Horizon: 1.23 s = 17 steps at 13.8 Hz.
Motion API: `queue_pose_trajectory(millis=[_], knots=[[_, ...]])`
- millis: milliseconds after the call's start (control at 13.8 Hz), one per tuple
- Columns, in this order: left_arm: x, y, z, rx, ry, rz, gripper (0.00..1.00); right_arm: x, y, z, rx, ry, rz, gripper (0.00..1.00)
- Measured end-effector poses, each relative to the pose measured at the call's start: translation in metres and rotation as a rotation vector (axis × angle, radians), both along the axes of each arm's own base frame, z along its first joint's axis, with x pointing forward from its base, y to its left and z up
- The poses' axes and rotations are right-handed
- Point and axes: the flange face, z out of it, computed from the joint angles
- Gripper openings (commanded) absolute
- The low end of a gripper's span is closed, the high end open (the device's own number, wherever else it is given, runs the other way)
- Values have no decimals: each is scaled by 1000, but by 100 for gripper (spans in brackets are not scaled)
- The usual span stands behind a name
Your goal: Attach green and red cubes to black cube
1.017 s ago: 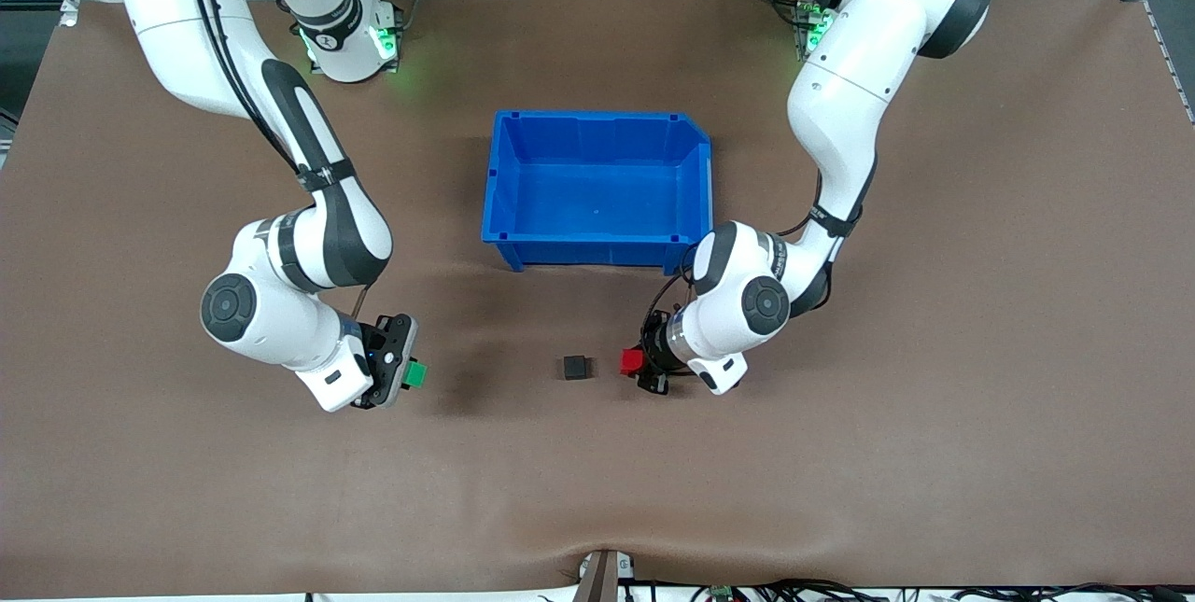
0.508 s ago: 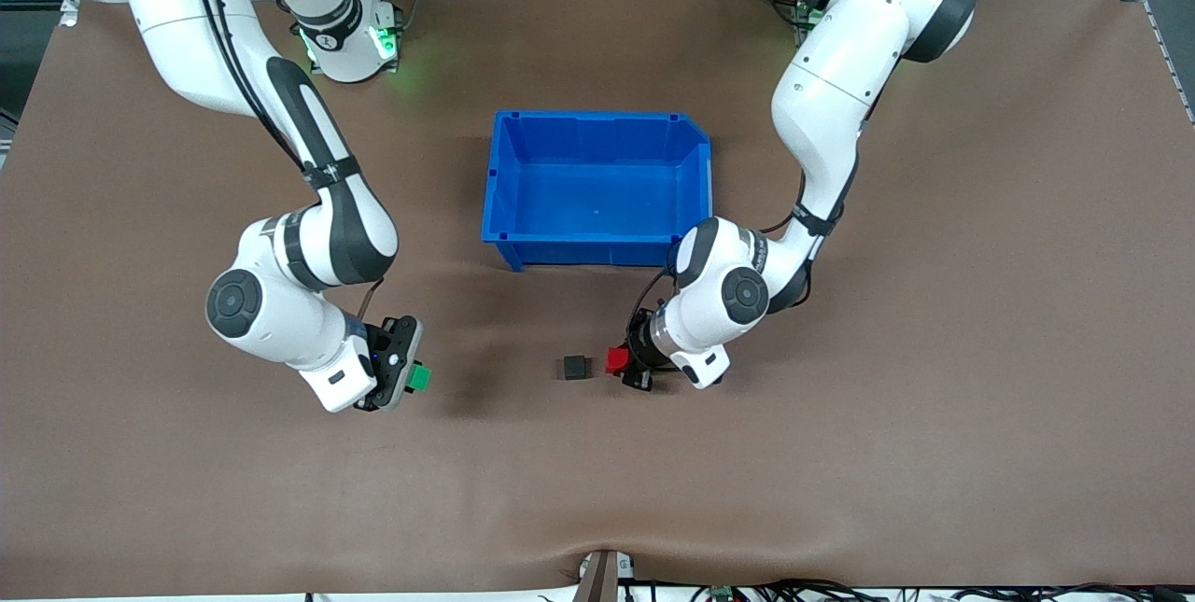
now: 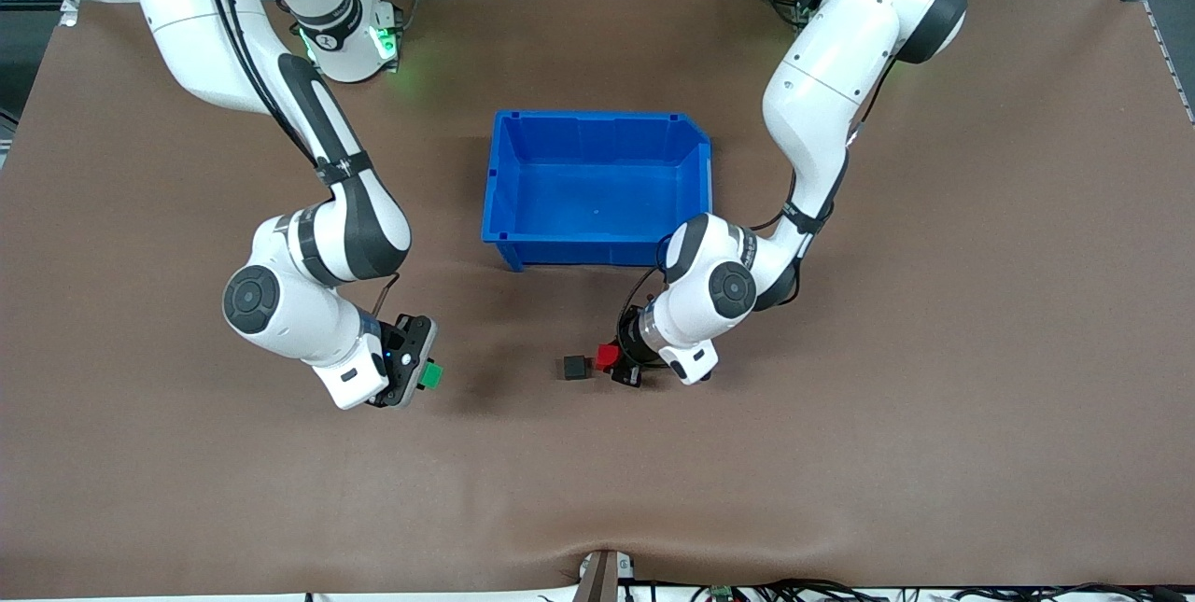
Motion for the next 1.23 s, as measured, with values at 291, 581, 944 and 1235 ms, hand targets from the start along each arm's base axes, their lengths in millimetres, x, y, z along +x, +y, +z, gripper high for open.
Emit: queue_pose_trajectory(millis=[291, 581, 944, 1235], knots=[[-3, -6, -1, -2, -2, -8, 0, 0, 0, 0, 2, 7, -29, 0], [-4, -9, -1, -4, -9, -9, 0, -2, 8, -1, 5, 19, -68, 0], [-6, -14, -1, -13, -12, -10, 0, -9, 33, -13, 5, 17, -65, 0], [-3, -9, -4, -31, 5, 13, 0, -5, 38, -26, 5, 4, -65, 0]])
